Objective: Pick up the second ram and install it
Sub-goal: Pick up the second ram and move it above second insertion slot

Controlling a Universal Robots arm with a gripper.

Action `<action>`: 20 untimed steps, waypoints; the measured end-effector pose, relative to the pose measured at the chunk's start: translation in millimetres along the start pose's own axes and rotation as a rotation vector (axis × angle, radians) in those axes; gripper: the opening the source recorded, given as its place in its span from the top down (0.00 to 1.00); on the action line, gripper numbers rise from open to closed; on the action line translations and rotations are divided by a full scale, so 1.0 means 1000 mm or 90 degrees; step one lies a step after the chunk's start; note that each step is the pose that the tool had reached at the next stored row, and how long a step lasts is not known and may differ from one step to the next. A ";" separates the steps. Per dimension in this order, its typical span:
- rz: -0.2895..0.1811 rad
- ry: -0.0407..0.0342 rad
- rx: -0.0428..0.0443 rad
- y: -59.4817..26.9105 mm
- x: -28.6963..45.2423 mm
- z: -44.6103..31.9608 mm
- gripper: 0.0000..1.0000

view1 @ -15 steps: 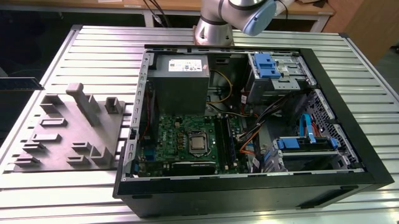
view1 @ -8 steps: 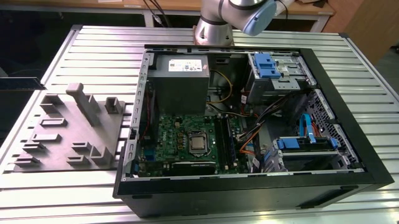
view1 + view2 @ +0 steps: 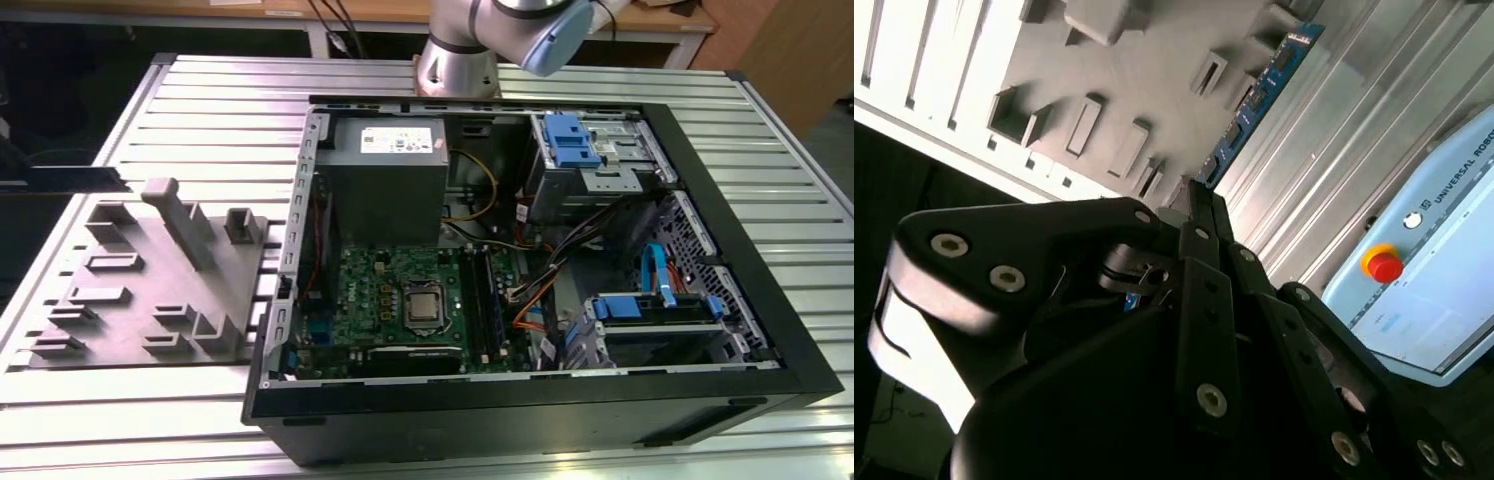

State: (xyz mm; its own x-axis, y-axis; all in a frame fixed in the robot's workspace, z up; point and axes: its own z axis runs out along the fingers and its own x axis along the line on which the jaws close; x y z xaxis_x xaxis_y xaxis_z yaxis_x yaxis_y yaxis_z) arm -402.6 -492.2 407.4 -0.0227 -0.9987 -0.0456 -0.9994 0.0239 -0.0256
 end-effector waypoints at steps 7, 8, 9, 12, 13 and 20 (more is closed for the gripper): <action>0.000 0.0000 -0.0001 -0.0319 -0.0007 0.0009 0.89; 0.000 0.0000 -0.0002 -0.0363 -0.0009 0.0010 0.89; 0.000 0.0000 -0.0002 -0.0408 -0.0009 0.0011 0.89; 0.000 0.0000 -0.0004 -0.0544 -0.0012 0.0015 0.89; 0.000 0.0000 -0.0004 -0.0588 -0.0013 0.0016 0.89; 0.000 0.0000 -0.0007 -0.0909 -0.0021 0.0027 0.89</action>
State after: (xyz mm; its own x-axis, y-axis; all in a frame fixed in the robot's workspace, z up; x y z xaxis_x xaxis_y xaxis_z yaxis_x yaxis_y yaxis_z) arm -311.6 -492.1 407.1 -0.0228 -0.9987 -0.0456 -0.9994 0.0240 -0.0245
